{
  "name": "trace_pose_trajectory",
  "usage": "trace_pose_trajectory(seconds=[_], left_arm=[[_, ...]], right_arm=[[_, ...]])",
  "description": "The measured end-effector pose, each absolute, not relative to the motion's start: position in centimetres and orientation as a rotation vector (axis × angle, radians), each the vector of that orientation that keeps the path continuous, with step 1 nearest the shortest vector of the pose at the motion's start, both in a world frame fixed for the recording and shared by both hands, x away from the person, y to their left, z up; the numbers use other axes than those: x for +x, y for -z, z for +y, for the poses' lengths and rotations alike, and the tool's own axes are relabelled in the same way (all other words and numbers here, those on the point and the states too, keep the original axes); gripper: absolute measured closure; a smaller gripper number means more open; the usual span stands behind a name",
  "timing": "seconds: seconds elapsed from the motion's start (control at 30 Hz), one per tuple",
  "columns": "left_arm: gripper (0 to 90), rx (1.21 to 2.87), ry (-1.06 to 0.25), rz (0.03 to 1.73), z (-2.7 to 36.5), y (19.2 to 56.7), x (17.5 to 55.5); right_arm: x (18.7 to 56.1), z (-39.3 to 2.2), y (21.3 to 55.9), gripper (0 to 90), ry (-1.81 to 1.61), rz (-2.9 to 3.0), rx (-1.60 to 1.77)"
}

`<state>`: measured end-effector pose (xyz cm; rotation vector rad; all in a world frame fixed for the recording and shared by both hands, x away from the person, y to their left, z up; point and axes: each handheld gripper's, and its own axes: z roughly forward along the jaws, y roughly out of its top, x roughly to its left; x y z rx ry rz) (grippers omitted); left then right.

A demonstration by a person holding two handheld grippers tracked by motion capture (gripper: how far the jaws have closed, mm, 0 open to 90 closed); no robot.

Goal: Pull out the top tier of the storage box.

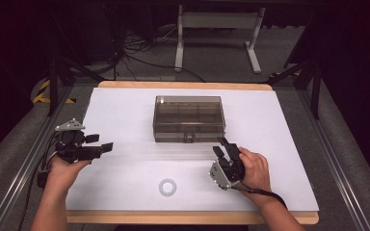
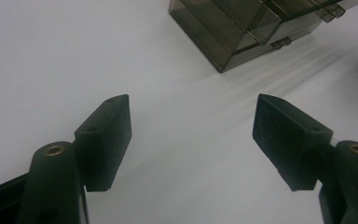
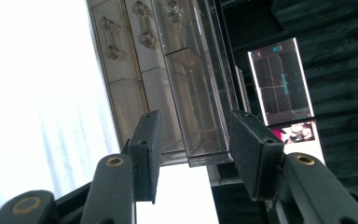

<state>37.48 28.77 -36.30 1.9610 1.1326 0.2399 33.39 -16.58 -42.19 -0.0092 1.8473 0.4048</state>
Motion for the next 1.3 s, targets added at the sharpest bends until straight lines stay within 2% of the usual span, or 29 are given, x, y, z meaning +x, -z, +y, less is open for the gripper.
trace_pose_trajectory(seconds=[0.5, 1.3], left_arm=[[29.1, 1.972, -0.265, 1.111, 28.4, 35.9, 37.5], [29.3, 1.989, -0.251, 1.106, 28.2, 36.0, 37.5]], right_arm=[[34.9, -19.8, 40.3, 54.6, -0.791, 2.095, 0.237], [36.8, -22.2, 38.9, 57.5, -1.391, 2.322, 0.508]])
